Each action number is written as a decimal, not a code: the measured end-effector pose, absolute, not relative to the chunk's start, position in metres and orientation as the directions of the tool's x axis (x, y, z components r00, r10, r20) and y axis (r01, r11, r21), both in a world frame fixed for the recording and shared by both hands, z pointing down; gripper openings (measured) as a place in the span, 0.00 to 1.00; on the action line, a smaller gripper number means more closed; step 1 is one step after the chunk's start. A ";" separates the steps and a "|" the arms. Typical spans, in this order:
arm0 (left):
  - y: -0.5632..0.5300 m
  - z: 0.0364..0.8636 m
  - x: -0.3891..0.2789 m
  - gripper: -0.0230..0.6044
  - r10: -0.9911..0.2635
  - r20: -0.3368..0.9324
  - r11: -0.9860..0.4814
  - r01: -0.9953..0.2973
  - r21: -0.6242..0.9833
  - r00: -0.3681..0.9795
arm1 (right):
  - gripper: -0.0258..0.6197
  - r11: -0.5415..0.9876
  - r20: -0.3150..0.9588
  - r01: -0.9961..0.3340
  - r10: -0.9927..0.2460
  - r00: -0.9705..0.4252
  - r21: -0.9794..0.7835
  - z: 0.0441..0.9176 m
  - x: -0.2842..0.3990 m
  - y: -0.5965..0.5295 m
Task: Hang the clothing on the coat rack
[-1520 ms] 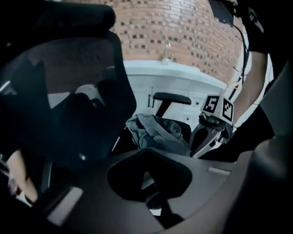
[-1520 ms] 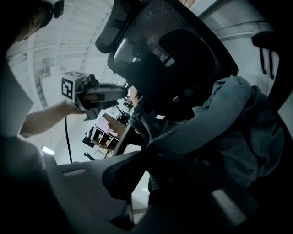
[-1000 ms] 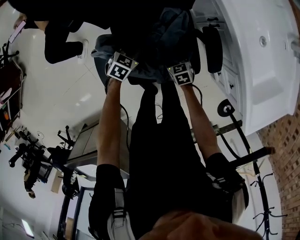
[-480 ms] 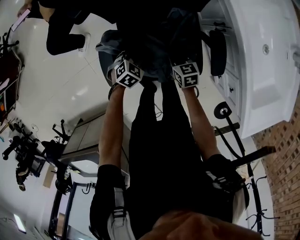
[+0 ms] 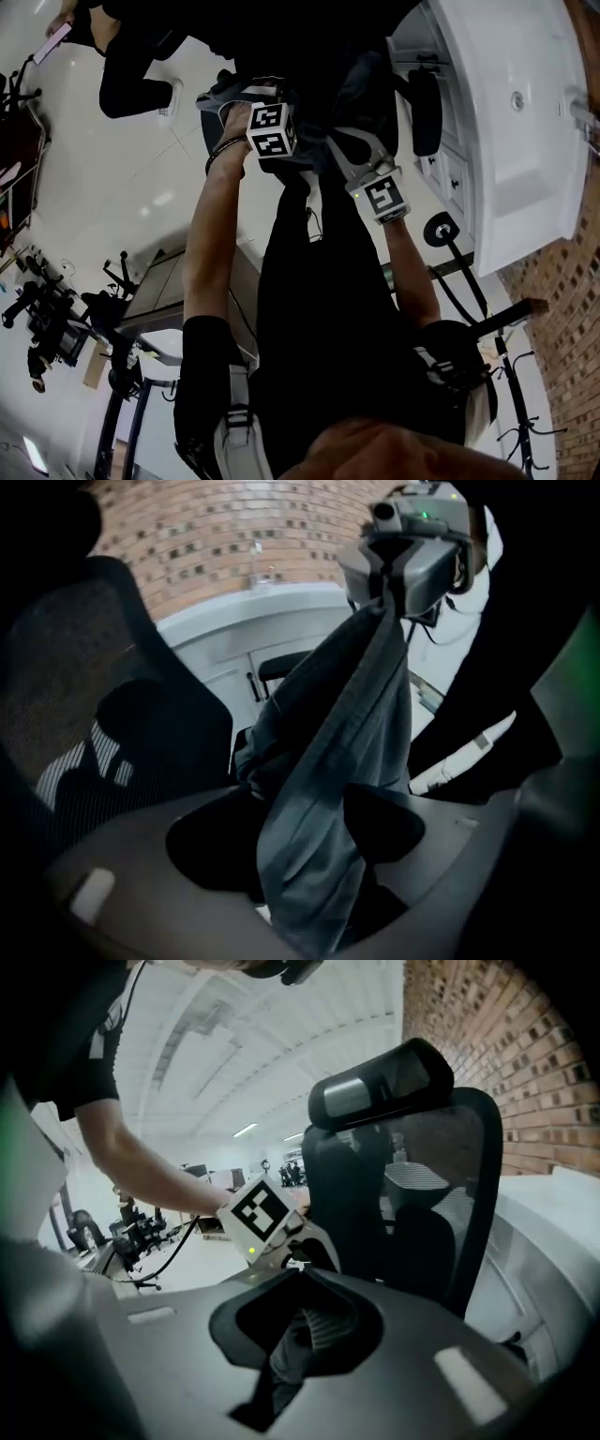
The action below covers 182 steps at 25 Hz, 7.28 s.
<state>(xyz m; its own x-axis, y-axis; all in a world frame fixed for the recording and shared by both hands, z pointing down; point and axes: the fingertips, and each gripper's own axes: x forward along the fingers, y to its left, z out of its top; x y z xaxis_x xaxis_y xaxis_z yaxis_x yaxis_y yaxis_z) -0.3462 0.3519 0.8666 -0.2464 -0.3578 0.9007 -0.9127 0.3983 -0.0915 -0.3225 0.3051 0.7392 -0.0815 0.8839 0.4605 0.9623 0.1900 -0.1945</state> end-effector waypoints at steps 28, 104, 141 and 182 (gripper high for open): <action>0.370 0.686 -0.257 0.07 -0.384 0.599 0.826 -0.551 -0.118 -0.703 | 0.59 -0.514 0.810 0.799 0.584 0.061 0.310 0.848 -0.378 0.322; -0.311 0.040 0.005 0.07 -0.676 -0.423 -0.622 -0.775 -0.110 0.603 | 0.05 0.878 -0.296 -0.217 -0.091 -0.951 0.426 0.081 0.147 -0.417; -0.585 -0.004 -0.023 0.07 -0.689 -0.382 -0.511 -0.787 -0.346 0.615 | 0.05 0.736 -0.486 -0.617 -0.447 -0.751 0.278 0.005 0.182 -0.633; -0.631 0.106 0.015 0.10 -0.705 -0.333 -0.443 -0.755 -0.483 0.627 | 0.25 0.737 -0.163 -0.676 -0.664 -0.730 0.023 0.210 0.183 -0.753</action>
